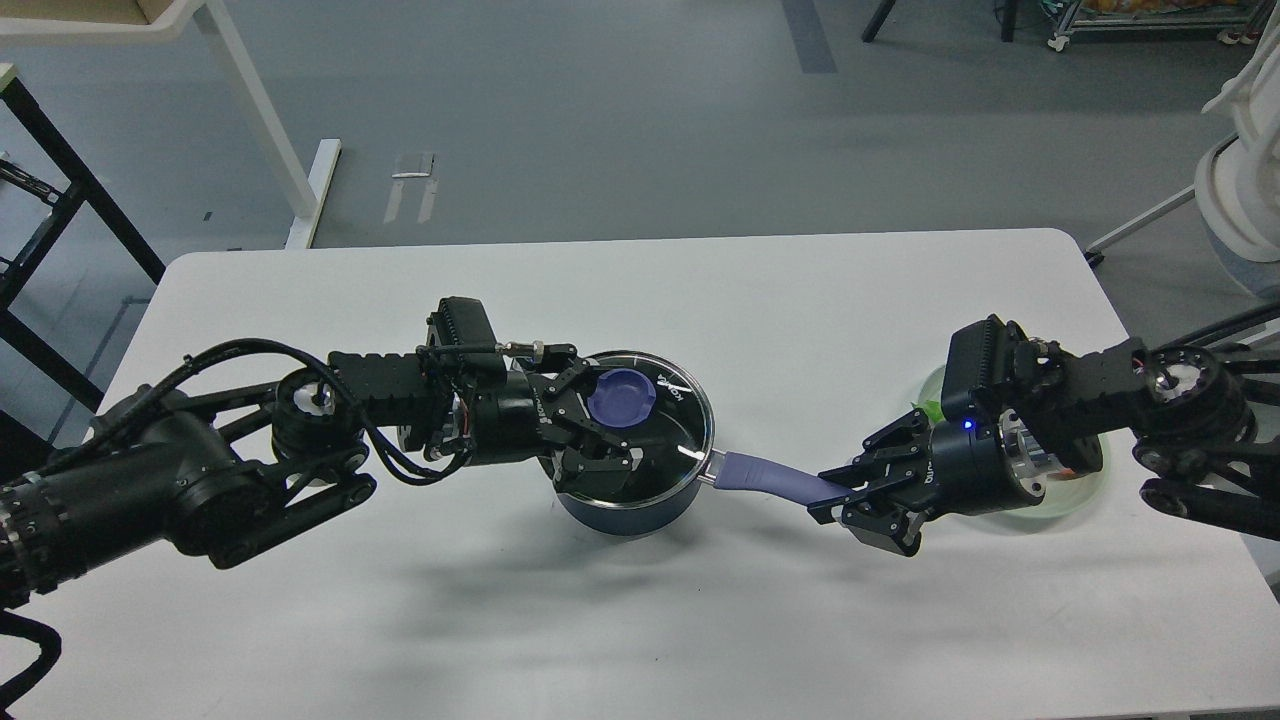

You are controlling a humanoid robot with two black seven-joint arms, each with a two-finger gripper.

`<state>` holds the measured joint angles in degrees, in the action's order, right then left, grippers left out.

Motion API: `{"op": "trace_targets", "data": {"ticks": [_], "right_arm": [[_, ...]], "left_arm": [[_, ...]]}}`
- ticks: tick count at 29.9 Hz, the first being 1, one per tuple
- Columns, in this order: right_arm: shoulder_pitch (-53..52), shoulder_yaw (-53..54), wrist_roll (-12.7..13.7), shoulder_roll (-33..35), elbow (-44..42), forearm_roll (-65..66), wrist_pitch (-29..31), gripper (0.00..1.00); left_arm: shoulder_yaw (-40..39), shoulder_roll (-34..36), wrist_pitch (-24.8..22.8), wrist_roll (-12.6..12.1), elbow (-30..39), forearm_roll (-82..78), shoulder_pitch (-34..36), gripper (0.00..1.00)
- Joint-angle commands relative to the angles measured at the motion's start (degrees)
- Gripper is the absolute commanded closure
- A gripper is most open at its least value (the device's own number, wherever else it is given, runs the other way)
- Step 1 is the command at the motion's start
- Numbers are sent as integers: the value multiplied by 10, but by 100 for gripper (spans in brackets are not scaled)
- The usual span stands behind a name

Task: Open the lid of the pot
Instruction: 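Reach the left gripper over the pot and grasp the lid's purple knob, then lift the glass lid off the pot with the left gripper, then lower the lid onto the table beside the pot and release it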

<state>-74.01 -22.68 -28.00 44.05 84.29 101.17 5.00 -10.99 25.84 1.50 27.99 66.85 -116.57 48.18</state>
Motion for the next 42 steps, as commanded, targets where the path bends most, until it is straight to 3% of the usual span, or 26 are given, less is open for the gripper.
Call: {"op": "trace_targets", "data": {"ticks": [1,2,9,17,22,27,32,42], "right_arm": [[-1,0,0,0,0,1,0,69],[-1,0,0,0,0,1,0,69],[-1,0,0,3,0,1,0,69],[-2,-8,0,3,0,0,0,69],[-2,-8,0,3,0,-1,0,69],[-2,-8,0,3,0,-1,0,69],[-2,-8,0,3,0,-1,0,69],[-2,-9,0,3,0,-1,0,69]], "left_arm": [[-1,0,8,0,1,-1,0,63],[-1,1,10,0,2,-2,1,67],[-4,18,24,0,12,-1,6,67],[-8,118,35,0,49,54,11,66],[-1,198,70,0,56,82,9,66],[25,259,144,0,49,102,-41,65],[32,275,201,0,10,108,-91,65],[32,262,218,0,-44,122,-164,63]]}}
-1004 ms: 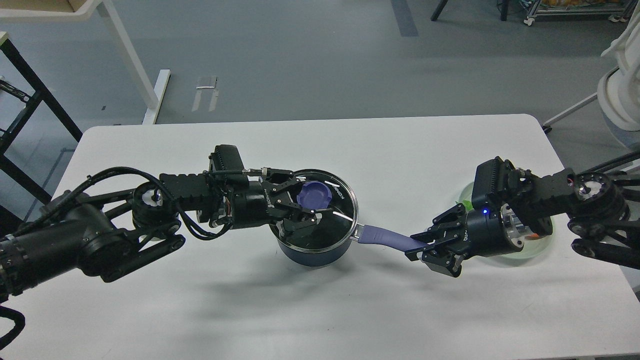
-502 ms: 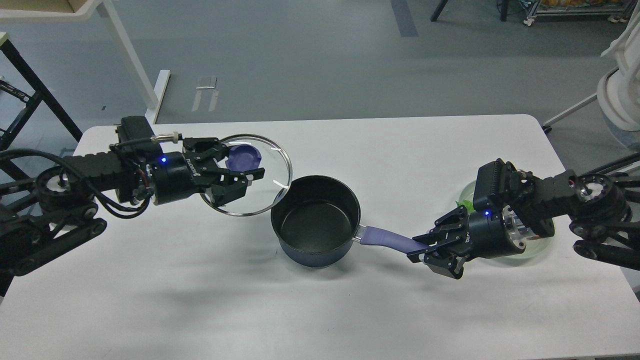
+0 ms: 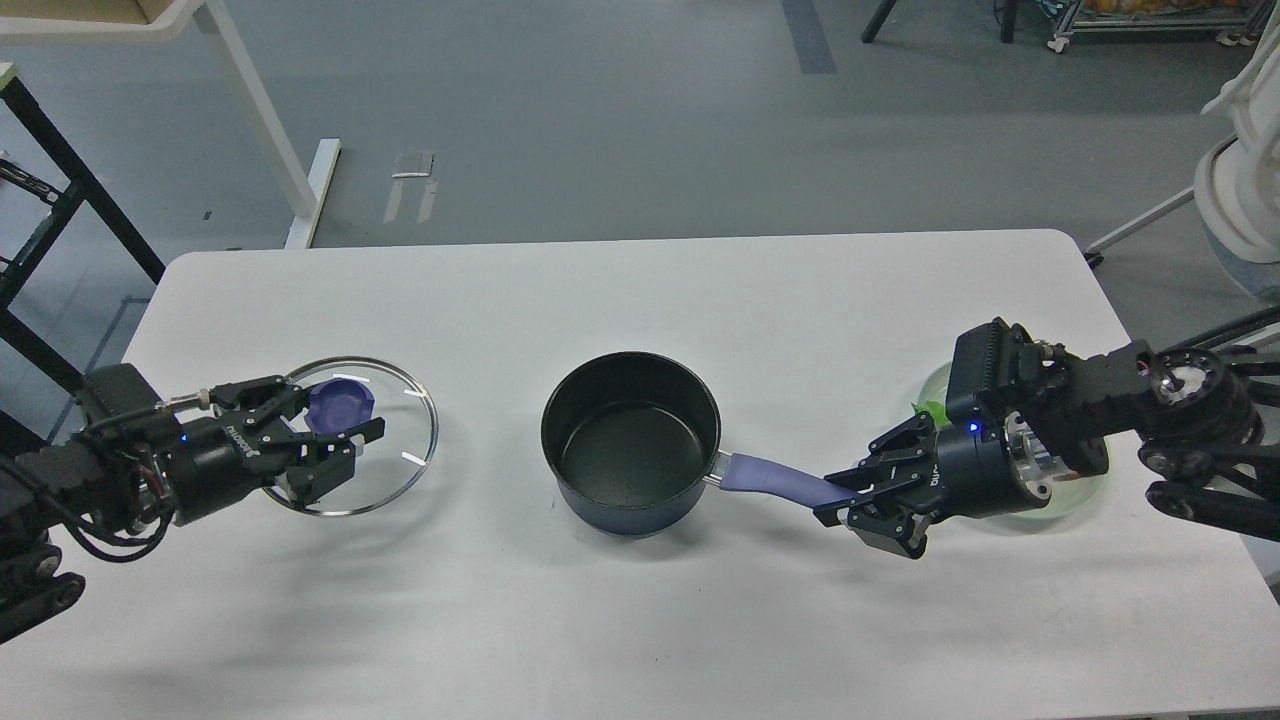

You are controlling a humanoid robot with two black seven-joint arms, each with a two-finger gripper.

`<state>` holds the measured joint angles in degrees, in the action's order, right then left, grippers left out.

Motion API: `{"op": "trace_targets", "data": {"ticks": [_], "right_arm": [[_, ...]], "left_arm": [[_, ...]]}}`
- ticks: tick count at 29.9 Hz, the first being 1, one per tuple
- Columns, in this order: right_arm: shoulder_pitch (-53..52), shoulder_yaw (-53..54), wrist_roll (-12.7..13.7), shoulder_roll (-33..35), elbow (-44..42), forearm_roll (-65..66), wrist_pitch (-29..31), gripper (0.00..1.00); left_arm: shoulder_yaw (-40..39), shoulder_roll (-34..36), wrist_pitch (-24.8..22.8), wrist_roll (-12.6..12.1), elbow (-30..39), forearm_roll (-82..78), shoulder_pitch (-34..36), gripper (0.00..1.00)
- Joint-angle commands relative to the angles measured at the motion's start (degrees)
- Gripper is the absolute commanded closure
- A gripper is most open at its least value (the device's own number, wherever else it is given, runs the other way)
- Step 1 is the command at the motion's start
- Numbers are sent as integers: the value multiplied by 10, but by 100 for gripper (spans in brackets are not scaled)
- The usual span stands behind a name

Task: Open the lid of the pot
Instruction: 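Lower the lid onto the table beside the pot and release it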

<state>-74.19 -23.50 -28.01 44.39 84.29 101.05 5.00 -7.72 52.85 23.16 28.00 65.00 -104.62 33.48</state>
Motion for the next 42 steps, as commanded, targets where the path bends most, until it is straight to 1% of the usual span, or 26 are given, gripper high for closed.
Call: {"op": "trace_targets", "data": {"ticks": [1,3,9,11,14,18,21,23,25,28,30,35,38,40,42], "right_arm": [[0,-1,0,0,0,0,0,69],[0,-1,0,0,0,-1,0,69],[0,-1,0,0,0,0,0,69],[0,-1,0,0,0,0,0,69],[0,-1,0,0,0,0,0,69],[0,-1,0,0,0,0,0,69],[0,-2,0,0,0,-1,0,69],[0,-2,0,0,0,-1,0,69],[0,-3,0,0,0,-1,0,69],[0,-3,0,0,0,-1,0,68],[0,-3,0,0,0,-1,0,68],[0,-3,0,0,0,-1,0,68],[0,-3,0,0,0,-1,0,68],[0,-3,0,0,0,-1,0,68],[0,-3,0,0,0,-1,0,68]], "left_arm": [[-1,-15,1,0,-32,6,-20,62],[-1,-28,1,0,-43,23,-24,61],[-1,-34,10,0,-53,33,-44,57],[-1,-40,14,0,-60,33,-50,54],[-1,-50,18,0,-73,32,-52,45],[-1,-53,21,0,-78,32,-53,38],[0,-53,21,0,-85,32,-53,31],[1,-53,20,0,-87,31,-53,25],[1,-53,20,0,-87,32,-53,16],[1,-53,20,0,-87,32,-53,10],[1,-53,20,0,-87,33,-52,3],[-6,-44,17,0,-66,55,-48,2],[-10,-26,8,0,-30,107,-40,1],[-10,-10,-11,0,-3,156,-25,1],[-11,-3,-49,0,16,222,2,1]]}}
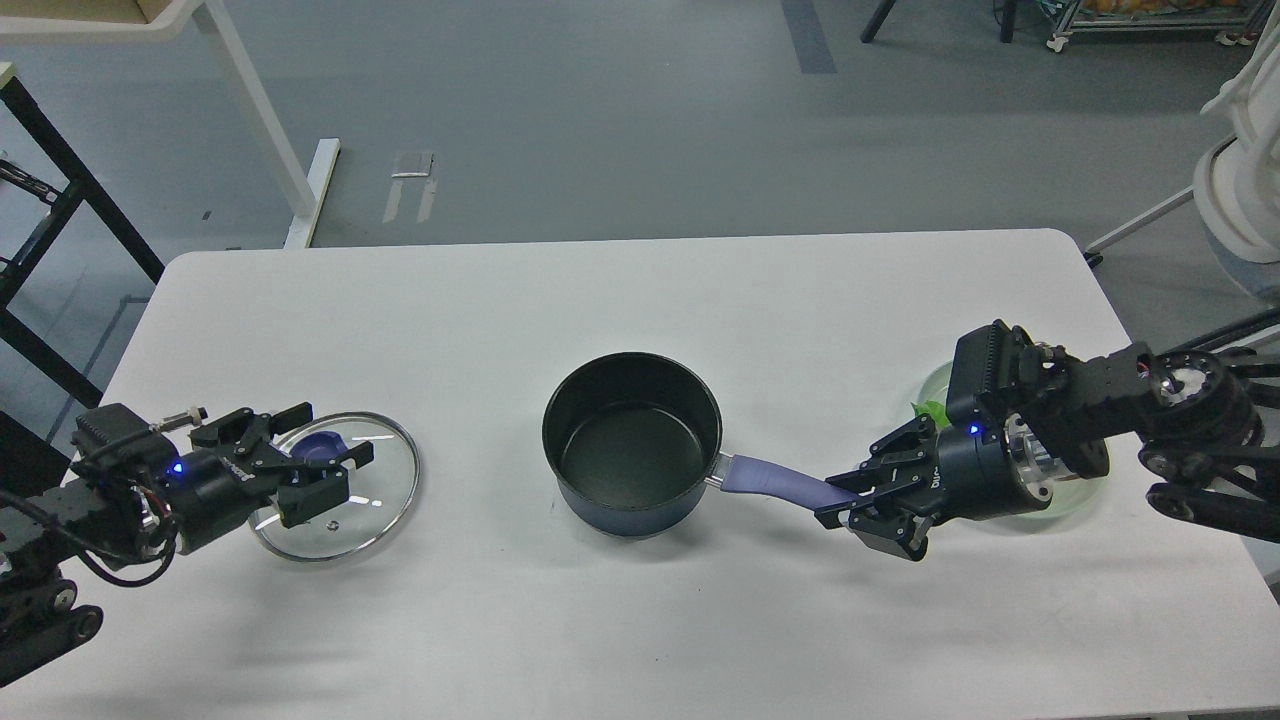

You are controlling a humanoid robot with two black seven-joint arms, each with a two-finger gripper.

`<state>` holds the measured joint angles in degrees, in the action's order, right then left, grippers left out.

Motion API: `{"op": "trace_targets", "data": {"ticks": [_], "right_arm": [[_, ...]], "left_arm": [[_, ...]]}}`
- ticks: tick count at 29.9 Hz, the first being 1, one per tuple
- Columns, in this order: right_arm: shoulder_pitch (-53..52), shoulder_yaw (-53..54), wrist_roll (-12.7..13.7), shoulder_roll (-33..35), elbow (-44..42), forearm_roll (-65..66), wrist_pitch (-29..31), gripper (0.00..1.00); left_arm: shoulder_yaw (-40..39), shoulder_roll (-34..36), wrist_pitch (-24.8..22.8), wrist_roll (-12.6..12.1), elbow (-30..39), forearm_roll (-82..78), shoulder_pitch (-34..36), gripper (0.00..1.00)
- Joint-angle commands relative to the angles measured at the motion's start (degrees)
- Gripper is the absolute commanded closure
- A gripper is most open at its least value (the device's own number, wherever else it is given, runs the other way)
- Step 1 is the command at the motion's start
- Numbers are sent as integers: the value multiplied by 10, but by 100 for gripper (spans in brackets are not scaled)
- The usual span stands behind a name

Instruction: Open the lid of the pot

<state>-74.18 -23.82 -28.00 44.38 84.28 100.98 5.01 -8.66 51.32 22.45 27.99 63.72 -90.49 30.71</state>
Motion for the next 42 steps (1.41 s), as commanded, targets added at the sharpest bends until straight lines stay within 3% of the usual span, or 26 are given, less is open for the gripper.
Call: {"op": "trace_targets", "data": {"ticks": [1,7,10,16,20,23,27,30,36,42], "right_arm": [[0,0,0,0,0,0,0,68],[0,0,0,1,0,0,0,67],[0,-1,0,1,0,-1,0,67],[0,-1,0,1,0,-1,0,64],[0,-1,0,1,0,-1,0,62],[0,-1,0,1,0,-2,0,48],[-1,-1,0,7,0,-14,-1,27],[-10,1,0,18,2,-65,0,1],[-52,11,0,44,4,-176,-4,1],[-44,47,0,75,0,-392,-9,1]], "left_arm": [[-2,14,-58,0,33,119,38,1],[-2,11,-168,0,33,463,91,1],[-2,1,-195,0,29,624,92,1],[-14,-26,-206,0,23,772,92,1],[-62,-73,-279,0,-24,837,88,1],[-92,-103,-354,0,-85,874,87,1],[-101,-112,-404,0,-112,905,88,1],[-101,-112,-422,0,-112,908,88,1],[-101,-112,-426,0,-112,908,88,1],[-101,-114,-427,0,-112,908,88,1]]}}
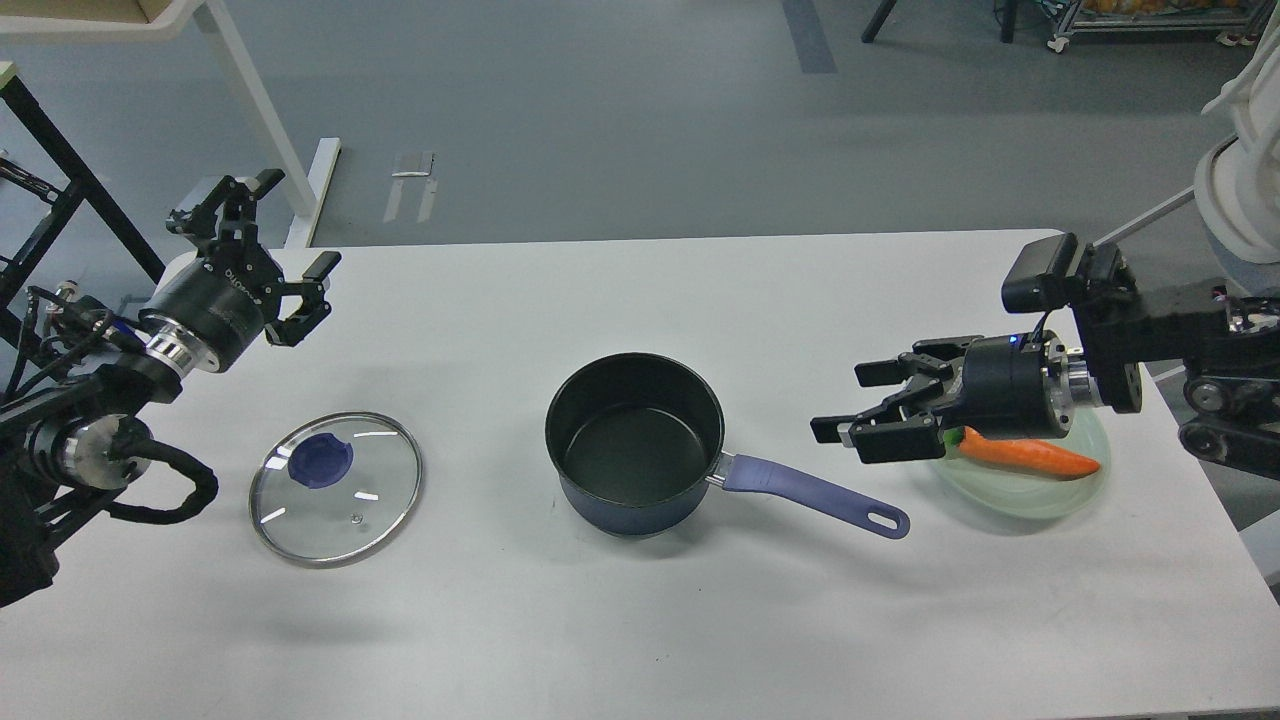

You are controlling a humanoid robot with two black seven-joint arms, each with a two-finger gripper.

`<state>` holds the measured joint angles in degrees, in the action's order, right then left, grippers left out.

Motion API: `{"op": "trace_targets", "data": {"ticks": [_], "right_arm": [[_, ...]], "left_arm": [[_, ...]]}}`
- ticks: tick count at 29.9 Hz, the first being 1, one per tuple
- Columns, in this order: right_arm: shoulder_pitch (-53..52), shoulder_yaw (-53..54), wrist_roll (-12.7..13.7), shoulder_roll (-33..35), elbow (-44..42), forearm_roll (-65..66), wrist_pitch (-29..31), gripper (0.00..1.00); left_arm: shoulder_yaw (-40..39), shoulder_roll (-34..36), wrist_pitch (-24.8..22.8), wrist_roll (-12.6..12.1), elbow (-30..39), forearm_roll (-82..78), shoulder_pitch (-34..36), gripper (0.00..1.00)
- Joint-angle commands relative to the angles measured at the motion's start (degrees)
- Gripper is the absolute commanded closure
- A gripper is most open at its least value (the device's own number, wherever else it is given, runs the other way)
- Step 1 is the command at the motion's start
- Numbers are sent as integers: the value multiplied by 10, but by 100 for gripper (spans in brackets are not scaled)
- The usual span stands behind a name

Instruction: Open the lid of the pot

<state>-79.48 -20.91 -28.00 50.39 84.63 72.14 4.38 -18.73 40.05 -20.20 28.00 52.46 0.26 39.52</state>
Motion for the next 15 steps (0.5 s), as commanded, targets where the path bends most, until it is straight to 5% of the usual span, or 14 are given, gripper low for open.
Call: {"op": "trace_targets", "data": {"ticks": [1,8,15], "right_arm": [[16,22,0,21,-4,-153,-4,1],[114,108,0,10,-26,-446,-89,1],[291,294,0,-94,-102,-646,-159,1]], "left_arm": [[0,-4,0,0,1,0,0,1],[0,-13,0,0,3,0,-1,1],[0,-28,0,0,2,-1,-5,1]]}}
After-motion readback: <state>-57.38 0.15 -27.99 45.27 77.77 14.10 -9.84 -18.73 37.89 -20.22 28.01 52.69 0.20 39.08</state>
